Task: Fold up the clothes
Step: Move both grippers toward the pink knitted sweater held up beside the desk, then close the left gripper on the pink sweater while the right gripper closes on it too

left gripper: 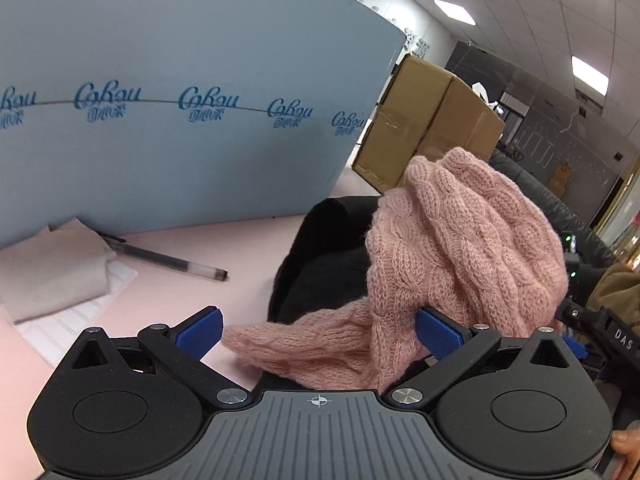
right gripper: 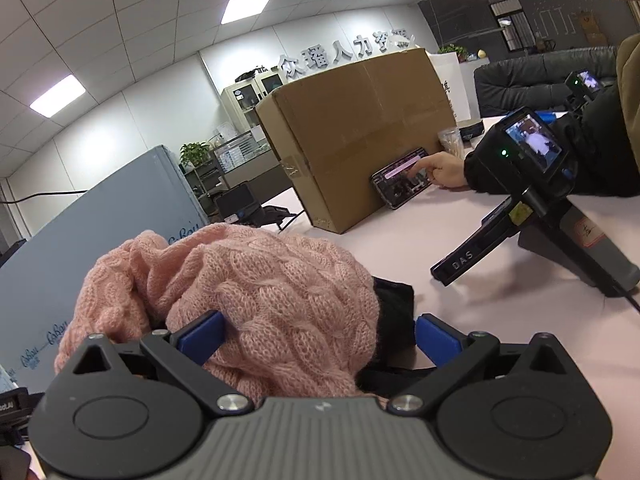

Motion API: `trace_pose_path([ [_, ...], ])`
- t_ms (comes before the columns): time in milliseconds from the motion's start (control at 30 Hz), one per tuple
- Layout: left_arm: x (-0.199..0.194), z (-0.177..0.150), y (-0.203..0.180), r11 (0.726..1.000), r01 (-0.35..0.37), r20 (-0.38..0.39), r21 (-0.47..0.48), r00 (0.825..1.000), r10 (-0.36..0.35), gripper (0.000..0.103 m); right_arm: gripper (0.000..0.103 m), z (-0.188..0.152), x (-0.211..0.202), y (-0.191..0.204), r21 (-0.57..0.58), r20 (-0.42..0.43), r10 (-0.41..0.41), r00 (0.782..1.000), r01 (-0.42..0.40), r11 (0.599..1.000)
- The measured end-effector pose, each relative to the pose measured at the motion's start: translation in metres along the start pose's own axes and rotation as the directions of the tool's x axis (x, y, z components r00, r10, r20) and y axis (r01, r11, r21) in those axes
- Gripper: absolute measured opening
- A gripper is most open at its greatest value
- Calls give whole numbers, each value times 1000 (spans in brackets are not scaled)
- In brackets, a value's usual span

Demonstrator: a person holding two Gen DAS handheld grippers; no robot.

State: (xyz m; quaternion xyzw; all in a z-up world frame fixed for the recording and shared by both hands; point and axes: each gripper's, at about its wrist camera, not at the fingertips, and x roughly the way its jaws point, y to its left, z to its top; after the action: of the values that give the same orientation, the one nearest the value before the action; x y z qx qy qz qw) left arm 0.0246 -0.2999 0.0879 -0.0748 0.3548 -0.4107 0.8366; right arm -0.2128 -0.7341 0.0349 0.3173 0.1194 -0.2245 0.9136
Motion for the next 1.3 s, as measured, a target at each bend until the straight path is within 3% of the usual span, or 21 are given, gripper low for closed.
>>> trace_pose_path([
  [200, -2, 7, 6, 983, 156, 10, -94, 988, -156, 103, 103, 2, 4, -6, 54, -24, 49, 999, -48, 997],
  [467, 16, 5, -8, 991, 105, -35, -80, 994, -108, 103, 103, 8, 11, -9, 93, -60, 65, 996, -60, 994],
  [600, 24, 4, -3, 983, 133, -54, -129, 989, -141, 103, 103, 8, 16, -7, 100, -98, 77, 992, -67, 993],
  [867, 26, 2, -7, 976, 180, -45, -121, 981, -187, 99, 102, 14, 12, -8, 121, -110, 123, 986, -109, 987],
  [967, 29, 0, -7, 967, 215, -66, -134, 972, -225, 75, 78, 11, 15, -7, 110, -126, 158, 979, -145, 983],
  [1033, 33, 1, -6, 957, 245, -88, -155, 961, -260, 44, 54, 10, 18, -6, 107, -151, 168, 974, -153, 982],
  [1067, 35, 1, -6, 953, 254, -101, -166, 957, -273, 40, 51, 9, 20, -5, 108, -167, 162, 973, -145, 984],
  [1133, 38, 0, -5, 950, 258, -109, -175, 954, -279, 28, 29, 8, 20, -7, 120, -168, 173, 970, -154, 981],
  [1300, 41, 0, -4, 941, 276, -97, -195, 949, -299, 18, 20, 8, 14, -17, 177, -125, 240, 963, -217, 960],
])
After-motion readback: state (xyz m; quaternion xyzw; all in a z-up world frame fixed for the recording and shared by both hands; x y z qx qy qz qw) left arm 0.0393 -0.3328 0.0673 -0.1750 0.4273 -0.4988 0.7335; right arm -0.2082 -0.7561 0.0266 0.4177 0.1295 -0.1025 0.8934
